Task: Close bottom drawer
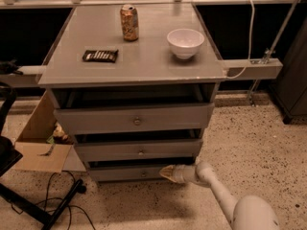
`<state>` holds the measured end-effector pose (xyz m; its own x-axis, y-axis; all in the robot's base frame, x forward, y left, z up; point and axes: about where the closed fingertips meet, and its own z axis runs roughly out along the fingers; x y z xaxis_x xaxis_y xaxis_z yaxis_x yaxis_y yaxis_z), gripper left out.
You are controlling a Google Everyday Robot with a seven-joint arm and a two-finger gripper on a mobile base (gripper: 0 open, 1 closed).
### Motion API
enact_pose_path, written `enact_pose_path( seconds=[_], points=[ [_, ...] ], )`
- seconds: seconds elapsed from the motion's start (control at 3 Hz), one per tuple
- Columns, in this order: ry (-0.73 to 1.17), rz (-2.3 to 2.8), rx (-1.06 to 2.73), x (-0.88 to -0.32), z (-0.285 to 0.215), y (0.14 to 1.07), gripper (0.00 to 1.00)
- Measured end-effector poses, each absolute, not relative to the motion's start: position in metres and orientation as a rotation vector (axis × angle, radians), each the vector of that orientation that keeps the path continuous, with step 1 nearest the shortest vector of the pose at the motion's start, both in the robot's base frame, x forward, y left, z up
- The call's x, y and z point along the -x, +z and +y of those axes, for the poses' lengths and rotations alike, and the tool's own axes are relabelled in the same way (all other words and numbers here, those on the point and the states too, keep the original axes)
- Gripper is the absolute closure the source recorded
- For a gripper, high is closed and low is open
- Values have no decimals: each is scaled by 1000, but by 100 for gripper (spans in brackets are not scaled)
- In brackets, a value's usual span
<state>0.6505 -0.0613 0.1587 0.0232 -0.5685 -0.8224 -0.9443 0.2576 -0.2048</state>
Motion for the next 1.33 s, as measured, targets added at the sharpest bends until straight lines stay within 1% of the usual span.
enact_pose_path(
  seconds=[0.33, 0.67, 1.0, 1.33],
  points=[
    [520, 1656, 1403, -653, -65, 159, 100],
    [533, 1661, 1413, -646, -64, 162, 100],
    [438, 1726, 1445, -639, -121, 187, 100],
    [220, 1867, 1479, -599, -250, 257, 100]
  ],
)
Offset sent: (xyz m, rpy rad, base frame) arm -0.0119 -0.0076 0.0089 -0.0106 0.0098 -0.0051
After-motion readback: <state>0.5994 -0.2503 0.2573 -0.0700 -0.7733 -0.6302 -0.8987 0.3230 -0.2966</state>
